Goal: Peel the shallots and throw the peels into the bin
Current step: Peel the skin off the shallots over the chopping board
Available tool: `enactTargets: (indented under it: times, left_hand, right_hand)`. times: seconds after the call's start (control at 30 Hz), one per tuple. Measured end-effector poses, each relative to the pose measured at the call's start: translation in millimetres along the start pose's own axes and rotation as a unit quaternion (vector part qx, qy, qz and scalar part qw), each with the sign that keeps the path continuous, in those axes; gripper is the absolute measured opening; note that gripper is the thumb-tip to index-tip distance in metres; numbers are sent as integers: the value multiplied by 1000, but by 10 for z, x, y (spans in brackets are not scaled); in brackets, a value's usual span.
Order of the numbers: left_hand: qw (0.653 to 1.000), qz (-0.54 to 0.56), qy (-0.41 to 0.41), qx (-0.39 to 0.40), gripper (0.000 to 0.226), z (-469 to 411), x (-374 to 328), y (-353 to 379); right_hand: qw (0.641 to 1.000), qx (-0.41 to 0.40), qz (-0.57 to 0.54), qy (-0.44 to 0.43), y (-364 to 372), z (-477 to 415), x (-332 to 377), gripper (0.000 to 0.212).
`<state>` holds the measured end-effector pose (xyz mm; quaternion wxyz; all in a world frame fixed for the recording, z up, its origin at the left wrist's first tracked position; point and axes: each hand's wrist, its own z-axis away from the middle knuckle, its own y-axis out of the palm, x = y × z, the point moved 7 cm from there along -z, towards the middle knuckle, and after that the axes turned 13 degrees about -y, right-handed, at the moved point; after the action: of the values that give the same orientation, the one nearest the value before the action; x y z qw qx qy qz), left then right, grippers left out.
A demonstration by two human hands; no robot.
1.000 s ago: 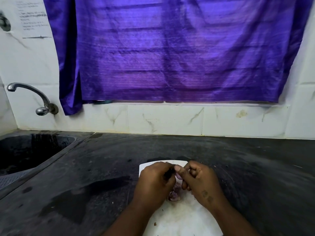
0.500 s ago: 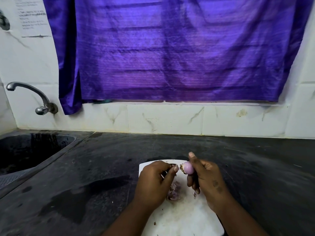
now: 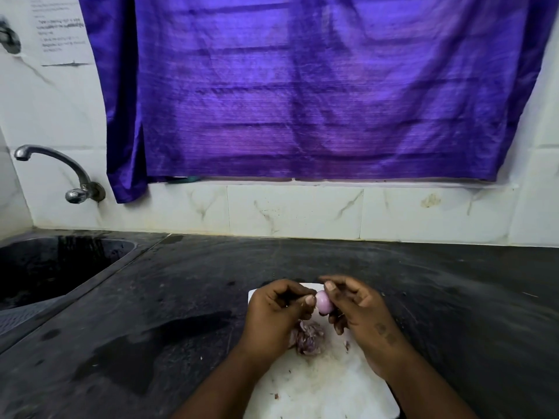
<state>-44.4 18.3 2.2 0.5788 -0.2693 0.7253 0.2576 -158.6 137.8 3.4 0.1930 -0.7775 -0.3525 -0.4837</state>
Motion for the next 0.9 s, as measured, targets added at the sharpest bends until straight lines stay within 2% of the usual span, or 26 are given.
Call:
enactTargets:
  times: [0.07,0.13,0.23,0.3,0.47,0.67,0.8,0.9]
  left_hand:
    - [1000,12,-4,-21,15,-24,21,-56]
    - [999,13,-6,-34,17,-26,23,-81]
    - [998,34,-15,-52,8,-25,44,-104]
    - [996,36,-9,-77,15,-30,42,-158]
    - [1000,2,4,-3,19,11,-17,-6]
    - [999,35,-8,-7,2,-45,49,-61]
    - [999,-24,16,-37,11,-13,-5,-62]
    - [975,-162,70,-135,16,-2,-45,-198]
  right_hand:
    - [999,36,-5,-5,49,8,19,12]
    - [998,57,-19,2,86,26,18,19]
    - [997,51,-61,20,89,28,-16,30]
    - [996,36,-78,25,71,18,-26,33]
    - [995,27,-88,36,56,14,-37,33]
    - [991,61,-113,30,126,36,-23,29]
    - [987,93,-124,36,171,49,-22,36]
    - [994,48,-89,48,85,20,-63,46]
